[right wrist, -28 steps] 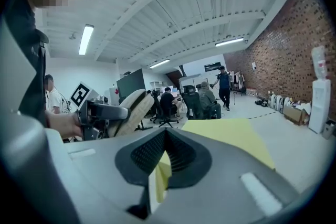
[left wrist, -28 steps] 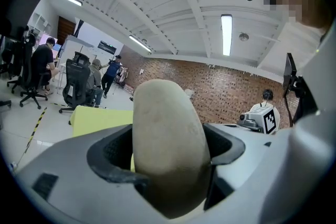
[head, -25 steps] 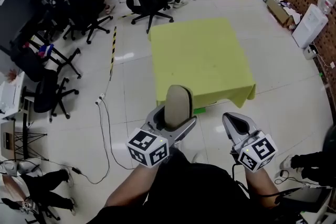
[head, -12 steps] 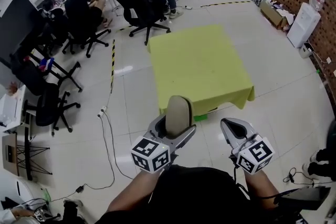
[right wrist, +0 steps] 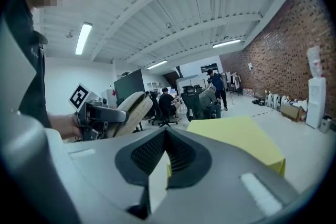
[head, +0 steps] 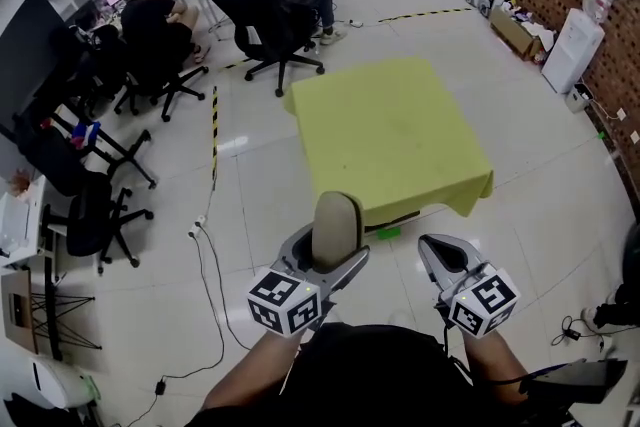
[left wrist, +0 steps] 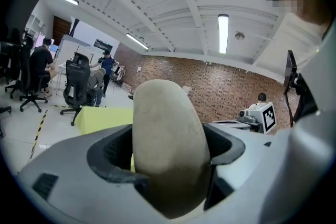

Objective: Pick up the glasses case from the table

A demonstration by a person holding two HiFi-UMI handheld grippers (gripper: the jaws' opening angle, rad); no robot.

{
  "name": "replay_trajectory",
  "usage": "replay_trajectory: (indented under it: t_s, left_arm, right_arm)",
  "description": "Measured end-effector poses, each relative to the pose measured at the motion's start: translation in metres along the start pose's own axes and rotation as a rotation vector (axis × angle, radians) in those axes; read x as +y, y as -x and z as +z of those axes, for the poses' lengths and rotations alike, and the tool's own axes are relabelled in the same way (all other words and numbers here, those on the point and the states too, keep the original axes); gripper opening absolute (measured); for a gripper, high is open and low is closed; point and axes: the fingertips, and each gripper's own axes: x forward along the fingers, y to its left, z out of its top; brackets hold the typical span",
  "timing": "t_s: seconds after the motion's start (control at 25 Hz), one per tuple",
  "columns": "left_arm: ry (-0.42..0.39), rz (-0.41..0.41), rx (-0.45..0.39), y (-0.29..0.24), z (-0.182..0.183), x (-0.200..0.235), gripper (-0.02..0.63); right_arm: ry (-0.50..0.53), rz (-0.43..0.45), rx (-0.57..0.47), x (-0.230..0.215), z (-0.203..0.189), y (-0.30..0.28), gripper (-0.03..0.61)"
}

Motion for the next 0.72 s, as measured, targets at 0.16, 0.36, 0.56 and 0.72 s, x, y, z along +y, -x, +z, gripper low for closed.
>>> replay_trajectory:
  t_s: [0.16,0.36,0.56,0.72]
  left_arm:
    - [-0.017,-0.019,-0.010,0.006,0.010,0.008,0.411]
    - [-0.026,-0.029,-0.008,0.012,0.014,0.013,0.411]
    - [-0.026,-0.034,-0.004,0.005,0.018,0.011,0.411]
    - [-0.031,-0.040,-0.015,0.004,0.021,0.006,0.410]
  right_arm:
    - [0.011,-0.006,0.004,0.007,0.004,-0.012,0.002]
    - [0.018,-0.010,0.006,0.015,0.007,-0.018,0.002]
    - [0.025,-0.012,0.011,0.010,0.012,-0.017,0.002]
    - [0.034,-0.016,0.010,0.007,0.014,-0.014,0.000]
